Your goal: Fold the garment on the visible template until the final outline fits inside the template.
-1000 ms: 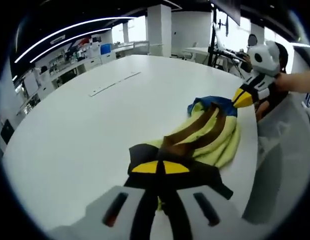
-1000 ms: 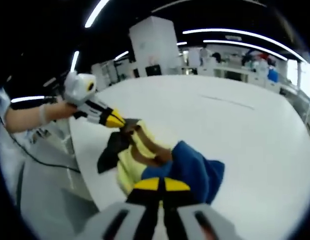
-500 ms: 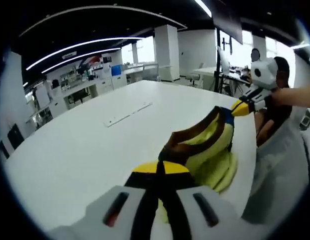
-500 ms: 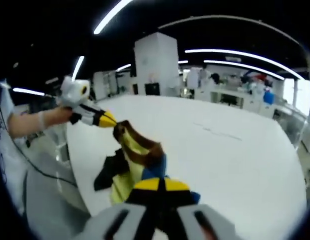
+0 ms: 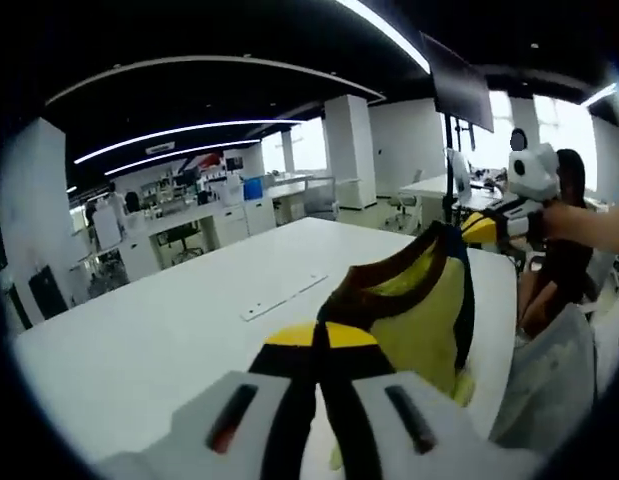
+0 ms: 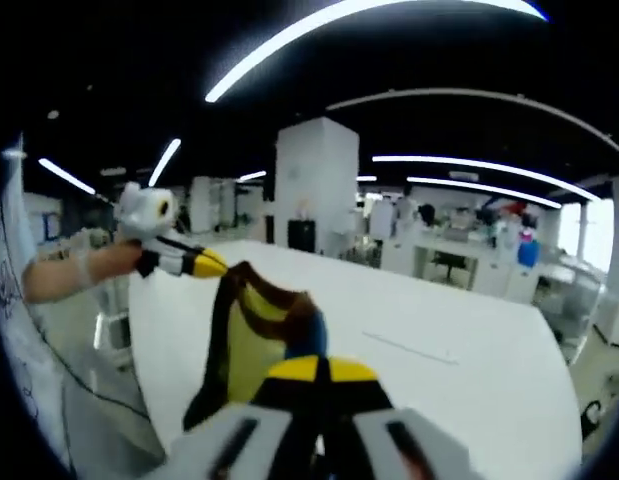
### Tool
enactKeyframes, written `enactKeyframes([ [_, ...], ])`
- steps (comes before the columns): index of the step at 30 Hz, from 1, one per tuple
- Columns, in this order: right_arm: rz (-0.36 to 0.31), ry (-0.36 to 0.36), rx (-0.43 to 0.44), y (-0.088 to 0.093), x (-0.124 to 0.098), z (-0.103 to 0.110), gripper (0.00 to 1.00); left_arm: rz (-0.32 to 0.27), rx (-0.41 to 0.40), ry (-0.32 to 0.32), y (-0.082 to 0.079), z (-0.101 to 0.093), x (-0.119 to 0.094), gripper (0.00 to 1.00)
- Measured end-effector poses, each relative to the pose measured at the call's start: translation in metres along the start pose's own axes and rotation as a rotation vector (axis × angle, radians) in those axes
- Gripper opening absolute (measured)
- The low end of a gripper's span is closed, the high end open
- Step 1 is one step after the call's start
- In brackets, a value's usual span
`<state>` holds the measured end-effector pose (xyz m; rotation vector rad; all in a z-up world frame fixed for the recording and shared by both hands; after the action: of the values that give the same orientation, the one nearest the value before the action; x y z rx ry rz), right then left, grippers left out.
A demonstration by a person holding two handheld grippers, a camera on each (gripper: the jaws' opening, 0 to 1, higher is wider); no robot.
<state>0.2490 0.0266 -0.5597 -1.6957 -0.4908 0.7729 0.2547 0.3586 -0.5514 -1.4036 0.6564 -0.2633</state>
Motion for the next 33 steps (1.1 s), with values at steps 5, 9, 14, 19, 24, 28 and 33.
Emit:
enactKeyframes([
  [5,-0.042,0.002,-0.036,-0.019,0.000,-0.001,0.00,-0.037,0.015,-0.012,-0.015,0.006,-0.004,0.00],
  [9,-0.079,0.005,-0.065,-0.039,0.001,-0.005,0.00,-0.058,0.022,-0.024,-0.025,0.014,-0.002,0.00],
  [14,-0.085,0.015,-0.141,-0.053,0.007,-0.006,0.00,-0.099,-0.032,-0.043,-0.033,0.021,0.004,0.00],
  [19,-0.057,0.006,-0.116,-0.044,0.030,-0.022,0.00,-0.080,-0.086,-0.047,-0.025,0.040,0.025,0.00],
  [24,0.007,0.018,-0.110,-0.024,0.058,-0.038,0.00,-0.040,-0.194,-0.054,-0.003,0.053,0.049,0.00],
  [28,0.060,0.012,-0.044,-0.001,0.086,-0.056,0.00,0.019,-0.202,-0.067,0.016,0.065,0.073,0.00],
  [33,0.141,-0.006,-0.001,0.031,0.128,-0.077,0.00,0.074,-0.229,-0.078,0.042,0.082,0.109,0.00],
])
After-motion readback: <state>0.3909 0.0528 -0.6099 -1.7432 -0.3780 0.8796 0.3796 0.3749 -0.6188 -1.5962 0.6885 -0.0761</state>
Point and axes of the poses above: the point that each gripper's makers call its tool centre point, and the gripper's own axes: x roughly forward along the fingers, z roughly to its left, y roughly out of its underside, the point moved 10 cm from there along -x, roughly backward along the fingers, and after that the axes turned 5 degrees about -x, right-handed, at the moved point
